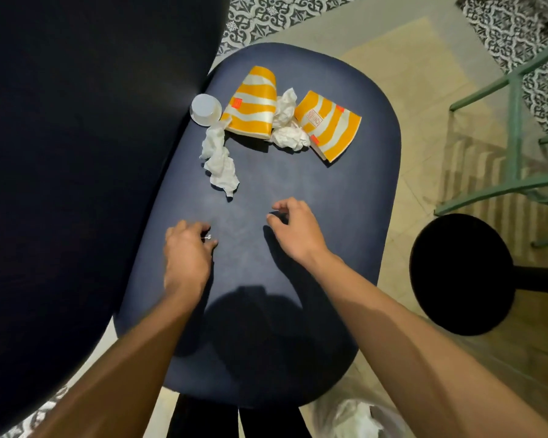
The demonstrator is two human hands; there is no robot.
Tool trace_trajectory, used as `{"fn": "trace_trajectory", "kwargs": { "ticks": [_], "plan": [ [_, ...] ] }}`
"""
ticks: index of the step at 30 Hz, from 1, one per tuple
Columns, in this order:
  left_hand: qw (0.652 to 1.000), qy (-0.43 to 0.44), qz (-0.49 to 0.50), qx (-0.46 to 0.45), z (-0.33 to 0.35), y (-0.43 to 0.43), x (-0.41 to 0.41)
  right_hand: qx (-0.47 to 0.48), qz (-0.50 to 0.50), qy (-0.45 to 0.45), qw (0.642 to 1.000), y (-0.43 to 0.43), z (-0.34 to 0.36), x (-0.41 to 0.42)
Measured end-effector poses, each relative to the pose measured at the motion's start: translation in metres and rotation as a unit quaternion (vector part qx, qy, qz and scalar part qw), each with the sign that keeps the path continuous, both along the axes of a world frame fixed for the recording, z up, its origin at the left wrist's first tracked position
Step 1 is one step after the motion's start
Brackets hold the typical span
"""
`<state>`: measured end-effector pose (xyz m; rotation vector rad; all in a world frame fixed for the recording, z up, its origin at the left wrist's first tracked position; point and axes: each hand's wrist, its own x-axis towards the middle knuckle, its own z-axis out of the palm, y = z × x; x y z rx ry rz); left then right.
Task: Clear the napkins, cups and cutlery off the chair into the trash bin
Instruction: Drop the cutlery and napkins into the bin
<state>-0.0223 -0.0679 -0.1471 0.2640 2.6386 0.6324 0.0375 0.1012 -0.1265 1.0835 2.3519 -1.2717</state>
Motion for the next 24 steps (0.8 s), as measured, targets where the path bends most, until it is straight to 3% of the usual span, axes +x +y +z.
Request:
{"fn": "trace_trajectory", "kwargs": {
  "ticks": [4,10,17,19,24],
  "plan": [
    [0.997,0.035,-0.048,-0.041,-0.004,-0.003,-0.005,-0.001,-0.005,0.0,1.0,-0.002,-0.006,-0.006],
    [0.993,0.007,-0.1,-0.067,-0.012,-0.003,-0.021,0.001,-0.003,0.007,1.0,-0.006,-0.01,-0.033],
    [0.998,-0.034,0.021,0.038,-0.007,0.003,-0.038,0.057,0.096,0.087,0.99,-0.016,-0.008,-0.083],
    [0.993,-0.038,0.068,0.088,-0.003,0.007,-0.047,0.119,0.177,0.098,0.972,-0.017,-0.009,-0.099],
    [0.977,-0.037,0.117,0.174,0.002,0.021,-0.069,0.25,0.385,0.042,0.887,-0.011,-0.02,-0.131]
  ]
}}
